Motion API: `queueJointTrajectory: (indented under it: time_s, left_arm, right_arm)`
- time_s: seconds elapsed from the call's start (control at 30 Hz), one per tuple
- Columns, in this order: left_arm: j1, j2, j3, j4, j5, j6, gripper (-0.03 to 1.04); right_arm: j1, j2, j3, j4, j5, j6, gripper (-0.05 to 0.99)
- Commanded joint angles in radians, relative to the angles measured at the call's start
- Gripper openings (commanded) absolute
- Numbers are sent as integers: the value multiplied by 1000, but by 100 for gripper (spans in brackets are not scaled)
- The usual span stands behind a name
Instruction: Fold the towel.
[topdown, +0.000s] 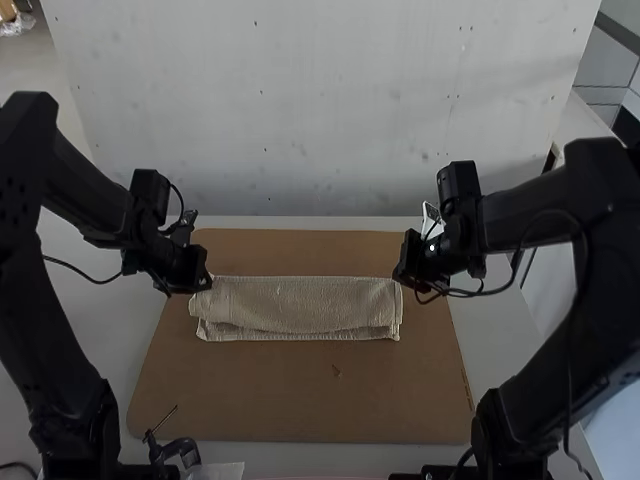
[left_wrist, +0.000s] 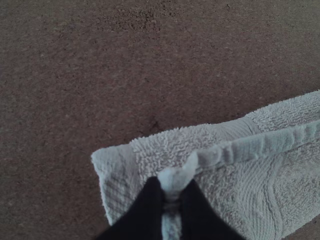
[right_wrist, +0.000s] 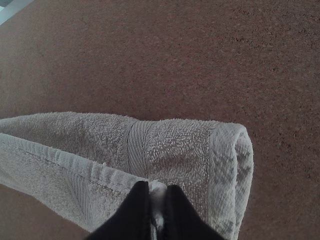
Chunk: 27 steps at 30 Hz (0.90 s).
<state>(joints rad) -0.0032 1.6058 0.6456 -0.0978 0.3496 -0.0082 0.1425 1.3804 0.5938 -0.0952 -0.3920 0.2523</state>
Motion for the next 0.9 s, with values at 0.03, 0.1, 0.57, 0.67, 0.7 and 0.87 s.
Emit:
queueJointTrajectory:
  time_s: [0.03,0.1,0.57,0.67,0.7,0.87]
  left_arm:
    - [-4,51,39,27,-15,-6,1]
    - [-4,68,43,33,-15,-4,1]
    - [-7,111,39,112,-23,1,47]
    - [-23,115,39,112,-63,31,64]
    - [-24,115,37,112,-63,34,70]
    - [-24,112,23,132,-64,48,90]
  right_arm:
    - [-17,69,54,23,22,-22,2]
    - [-17,103,63,25,24,-30,2]
    - [-23,163,69,28,41,-104,50]
    - [-21,163,70,28,41,-111,72]
    - [-21,163,72,26,39,-119,77]
    - [-23,157,75,23,41,-127,82]
